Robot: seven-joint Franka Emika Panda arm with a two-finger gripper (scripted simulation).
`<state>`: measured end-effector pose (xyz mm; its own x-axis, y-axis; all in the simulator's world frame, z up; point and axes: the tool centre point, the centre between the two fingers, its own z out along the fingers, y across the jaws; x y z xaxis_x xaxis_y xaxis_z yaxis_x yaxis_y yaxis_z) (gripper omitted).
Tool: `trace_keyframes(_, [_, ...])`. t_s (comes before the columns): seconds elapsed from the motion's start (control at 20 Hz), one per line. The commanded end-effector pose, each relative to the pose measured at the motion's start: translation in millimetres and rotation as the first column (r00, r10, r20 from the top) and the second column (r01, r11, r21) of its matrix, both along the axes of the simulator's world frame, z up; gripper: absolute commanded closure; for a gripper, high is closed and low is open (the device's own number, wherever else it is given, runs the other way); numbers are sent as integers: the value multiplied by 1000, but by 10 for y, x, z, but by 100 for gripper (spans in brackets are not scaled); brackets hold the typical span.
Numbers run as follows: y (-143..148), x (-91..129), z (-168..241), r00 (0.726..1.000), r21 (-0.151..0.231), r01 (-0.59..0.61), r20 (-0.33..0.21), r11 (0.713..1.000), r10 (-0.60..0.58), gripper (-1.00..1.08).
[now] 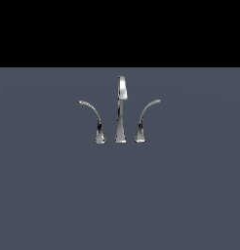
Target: Turn on the faucet by rotating a designated handle.
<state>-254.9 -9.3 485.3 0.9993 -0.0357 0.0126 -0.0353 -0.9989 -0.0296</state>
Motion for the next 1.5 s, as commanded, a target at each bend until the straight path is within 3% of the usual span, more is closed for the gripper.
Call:
trace_keyframes(0.0, [0, 0, 0, 1000, 0, 0, 0, 1000, 0, 108])
trace_keyframes(0.45, [57, 125, -110, 999, 0, 51, -1, 999, -51, 108])
trace_keyframes(0.85, [176, 465, -398, 983, 0, 181, -4, 983, -181, 108])
trace_keyframes(1.15, [254, 856, -716, 947, -1, 321, -8, 947, -321, 108])
trace_keyframes(1.45, [272, 1285, -1057, 886, -2, 463, -11, 886, -463, 108])
